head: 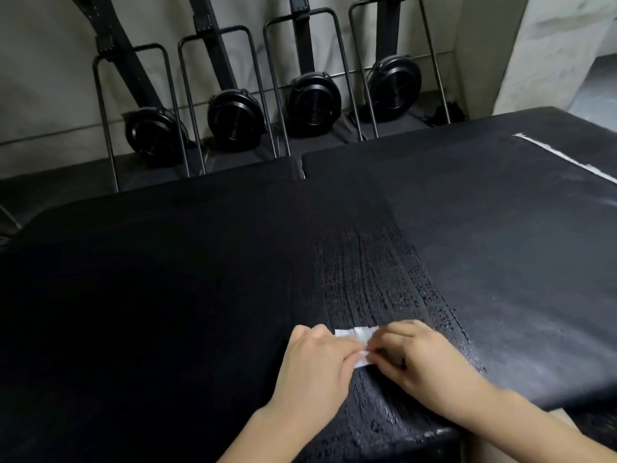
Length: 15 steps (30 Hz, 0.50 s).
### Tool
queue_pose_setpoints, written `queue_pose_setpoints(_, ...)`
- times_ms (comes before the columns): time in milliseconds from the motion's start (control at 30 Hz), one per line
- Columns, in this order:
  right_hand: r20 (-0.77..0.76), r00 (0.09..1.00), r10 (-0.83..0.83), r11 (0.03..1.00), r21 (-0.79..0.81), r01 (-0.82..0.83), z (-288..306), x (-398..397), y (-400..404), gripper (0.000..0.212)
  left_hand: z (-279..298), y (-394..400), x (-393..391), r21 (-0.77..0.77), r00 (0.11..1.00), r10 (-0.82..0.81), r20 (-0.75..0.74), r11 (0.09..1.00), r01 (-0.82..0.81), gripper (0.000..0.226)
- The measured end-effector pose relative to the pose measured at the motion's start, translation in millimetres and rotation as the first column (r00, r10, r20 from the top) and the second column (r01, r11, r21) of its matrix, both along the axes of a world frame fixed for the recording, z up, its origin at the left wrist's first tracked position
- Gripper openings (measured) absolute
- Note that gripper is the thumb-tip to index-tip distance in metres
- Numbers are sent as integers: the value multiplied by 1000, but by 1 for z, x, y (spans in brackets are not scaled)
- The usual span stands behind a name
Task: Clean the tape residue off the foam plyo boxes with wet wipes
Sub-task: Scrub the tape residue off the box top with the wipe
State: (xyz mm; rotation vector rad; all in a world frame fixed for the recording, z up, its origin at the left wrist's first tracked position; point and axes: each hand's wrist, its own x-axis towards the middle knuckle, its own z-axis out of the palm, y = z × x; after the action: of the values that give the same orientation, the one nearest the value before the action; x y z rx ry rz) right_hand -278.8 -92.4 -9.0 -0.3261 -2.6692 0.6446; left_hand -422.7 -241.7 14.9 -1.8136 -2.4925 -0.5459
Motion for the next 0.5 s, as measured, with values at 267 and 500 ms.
queue_pose_setpoints(267,-132,946,-297,771,-617,157,50,-2,-48,15,52,-16,35,218,657,112,745,891,-399,9)
queue_pose_setpoints(500,-64,938,-339,491,-863,118,67,26,-94,15,70,-68,77,193,430,70,900,821,-537,10)
